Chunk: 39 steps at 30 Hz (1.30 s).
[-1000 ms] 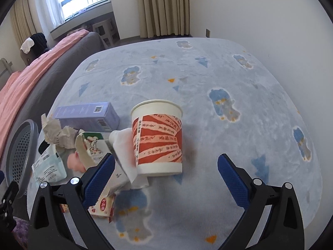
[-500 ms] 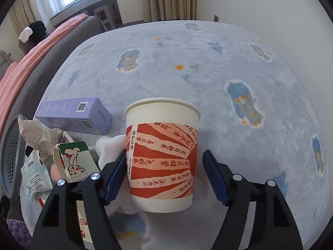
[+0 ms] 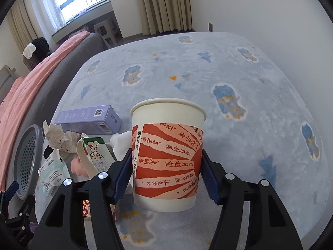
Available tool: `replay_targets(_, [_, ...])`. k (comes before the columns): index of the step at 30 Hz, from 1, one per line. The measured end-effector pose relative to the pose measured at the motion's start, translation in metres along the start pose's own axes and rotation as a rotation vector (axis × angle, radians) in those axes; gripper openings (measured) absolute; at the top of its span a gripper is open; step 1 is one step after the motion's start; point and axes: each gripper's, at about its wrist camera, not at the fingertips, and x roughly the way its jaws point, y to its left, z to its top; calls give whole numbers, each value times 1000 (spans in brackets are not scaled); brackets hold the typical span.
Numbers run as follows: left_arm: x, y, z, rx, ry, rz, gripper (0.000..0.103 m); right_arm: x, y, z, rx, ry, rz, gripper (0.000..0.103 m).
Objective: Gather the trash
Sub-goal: 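Grasp the wet-wipe packet with the left gripper while the right gripper holds the cup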
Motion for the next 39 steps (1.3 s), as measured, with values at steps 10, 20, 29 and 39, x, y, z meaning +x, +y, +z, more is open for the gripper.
replay_targets(10, [10, 7, 7, 44, 28, -17, 87, -19, 3, -22, 26, 8, 100, 60])
replay_targets(20, [39, 7, 23, 242, 73, -159, 87, -24, -1, -17, 59, 5, 170, 60])
replay_targets(29, [66, 10, 26, 312, 123, -267, 87, -19, 8, -16, 43, 16, 194, 60])
replay_targets(39, [76, -3, 30, 385, 128, -327, 87, -14, 11, -17, 43, 37, 215, 60])
